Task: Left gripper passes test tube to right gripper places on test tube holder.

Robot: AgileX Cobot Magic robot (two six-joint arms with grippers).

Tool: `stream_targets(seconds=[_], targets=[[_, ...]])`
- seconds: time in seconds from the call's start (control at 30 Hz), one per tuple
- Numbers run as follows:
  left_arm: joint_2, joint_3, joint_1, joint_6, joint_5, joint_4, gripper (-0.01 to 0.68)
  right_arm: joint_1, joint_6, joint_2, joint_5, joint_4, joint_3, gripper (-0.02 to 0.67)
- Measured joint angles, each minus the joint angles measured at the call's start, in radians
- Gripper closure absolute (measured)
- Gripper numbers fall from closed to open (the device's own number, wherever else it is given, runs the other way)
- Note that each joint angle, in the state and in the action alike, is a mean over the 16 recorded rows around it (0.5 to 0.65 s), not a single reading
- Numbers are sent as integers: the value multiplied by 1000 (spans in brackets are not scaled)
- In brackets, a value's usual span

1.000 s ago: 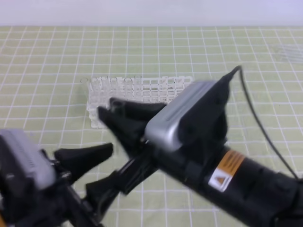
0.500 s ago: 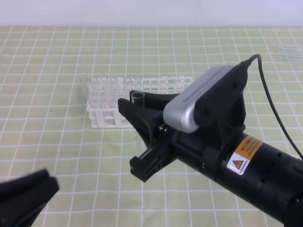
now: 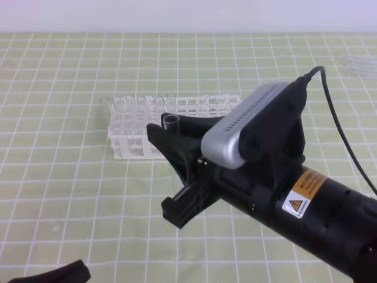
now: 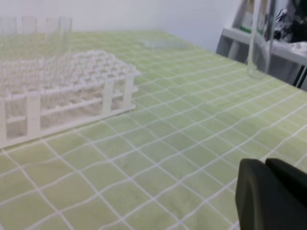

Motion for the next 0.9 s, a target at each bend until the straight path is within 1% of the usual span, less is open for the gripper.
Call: stream_targets(seconds=[0.2, 0.4, 0.63, 0.9], targets=[[0, 11, 0, 0, 46, 4, 673, -42, -11, 0, 3, 0, 0, 639], [-1, 11, 0, 0, 62, 4, 673, -127, -14, 0, 2, -2, 0, 639], [0, 11, 0, -1, 62, 4, 673, -243, -15, 7, -41, -15, 0, 639], [0, 11, 0, -2, 63, 4, 673, -309, -15, 17, -101, -31, 0, 639]])
